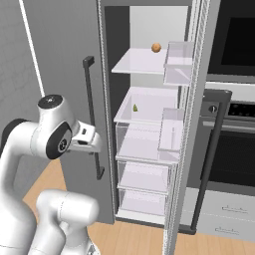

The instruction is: Grab a lemon wedge from the fridge and one ice cube from the ice bowl, and put them in the glass of lemonade.

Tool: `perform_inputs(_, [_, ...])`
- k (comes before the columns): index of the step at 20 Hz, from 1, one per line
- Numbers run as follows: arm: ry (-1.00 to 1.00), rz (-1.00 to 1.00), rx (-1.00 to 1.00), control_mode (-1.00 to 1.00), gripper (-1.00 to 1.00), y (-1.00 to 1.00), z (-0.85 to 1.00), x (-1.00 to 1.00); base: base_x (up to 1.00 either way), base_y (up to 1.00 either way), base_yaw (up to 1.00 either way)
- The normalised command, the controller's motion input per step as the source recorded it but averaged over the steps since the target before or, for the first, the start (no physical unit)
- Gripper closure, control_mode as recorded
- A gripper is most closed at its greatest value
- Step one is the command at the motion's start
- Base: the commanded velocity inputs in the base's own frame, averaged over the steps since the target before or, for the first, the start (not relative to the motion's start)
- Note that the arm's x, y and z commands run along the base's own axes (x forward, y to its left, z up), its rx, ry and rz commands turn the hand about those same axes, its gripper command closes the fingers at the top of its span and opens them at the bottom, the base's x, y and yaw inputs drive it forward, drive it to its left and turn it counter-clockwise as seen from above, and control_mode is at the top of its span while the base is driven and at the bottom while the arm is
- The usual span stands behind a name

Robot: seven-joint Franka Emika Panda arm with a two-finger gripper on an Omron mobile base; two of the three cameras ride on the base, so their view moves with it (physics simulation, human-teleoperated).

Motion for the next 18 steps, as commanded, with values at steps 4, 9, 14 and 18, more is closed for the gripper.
perform_inputs(4, [0.0, -0.05, 0.0, -1.0, -1.0, 0.0, 0.0, 0.0, 0.0, 0.0, 0.0])
perform_inputs(9, [0.0, 0.0, 0.0, 1.0, -1.0, -0.09, -0.1, 0.03, 0.03, -0.08, 0.0])
perform_inputs(14, [0.0, 0.0, 0.0, 1.0, -1.0, 0.0, 0.0, 0.0, 0.17, -0.56, 0.0])
perform_inputs(18, [0.0, 0.0, 0.0, 1.0, -1.0, 0.0, 0.0, 0.0, 0.11, -0.13, 0.0])
